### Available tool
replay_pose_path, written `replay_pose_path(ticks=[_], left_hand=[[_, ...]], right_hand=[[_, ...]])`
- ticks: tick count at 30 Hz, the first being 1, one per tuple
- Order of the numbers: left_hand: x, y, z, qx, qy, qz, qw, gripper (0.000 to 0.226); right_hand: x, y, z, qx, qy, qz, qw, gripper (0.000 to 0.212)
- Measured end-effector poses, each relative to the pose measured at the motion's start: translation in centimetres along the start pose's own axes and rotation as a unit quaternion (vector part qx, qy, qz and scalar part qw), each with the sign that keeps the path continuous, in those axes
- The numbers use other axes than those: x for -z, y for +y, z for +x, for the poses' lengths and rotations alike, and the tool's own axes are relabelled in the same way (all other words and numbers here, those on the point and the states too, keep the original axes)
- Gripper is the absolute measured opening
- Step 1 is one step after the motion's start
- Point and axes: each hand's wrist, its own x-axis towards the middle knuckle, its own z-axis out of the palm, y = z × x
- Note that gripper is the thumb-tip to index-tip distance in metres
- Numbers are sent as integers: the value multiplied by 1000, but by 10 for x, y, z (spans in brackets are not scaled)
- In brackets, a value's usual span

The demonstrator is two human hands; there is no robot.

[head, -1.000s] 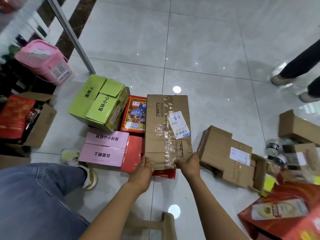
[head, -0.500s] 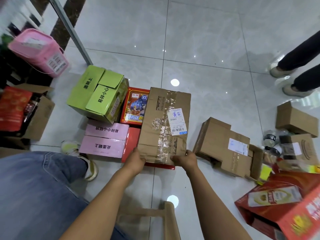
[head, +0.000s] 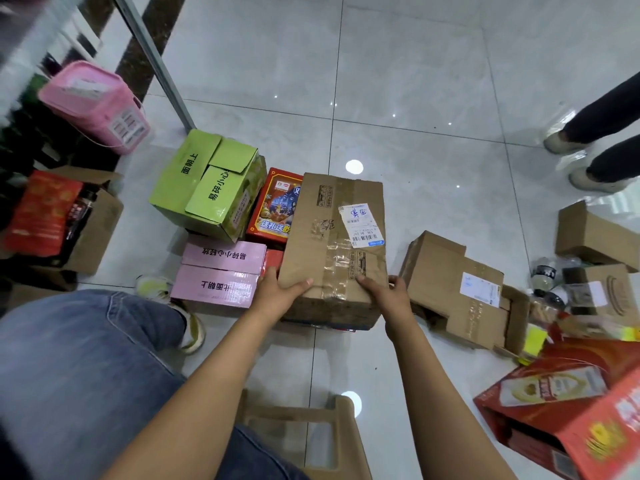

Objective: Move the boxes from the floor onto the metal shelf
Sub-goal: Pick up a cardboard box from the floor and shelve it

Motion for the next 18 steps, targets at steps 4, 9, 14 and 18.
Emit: replay_pose_path(ticks=[4,9,14,18], left_hand=[[14,28,-11,-26,-7,-75,997,74],[38,56,-34,-82,-16,-39,996,86],[74,85,-60,-138,11,-44,989,93],[112,114,-88,-188,63,-66,978,88]], right_hand=[[1,-23,-17,20,-10,36,999,60],[4,-50,-38,49,-22,47,997,61],[-7,-81,-72,115,-61,46,990,61],[-24,-119,-107,187,-94,54,976,69]])
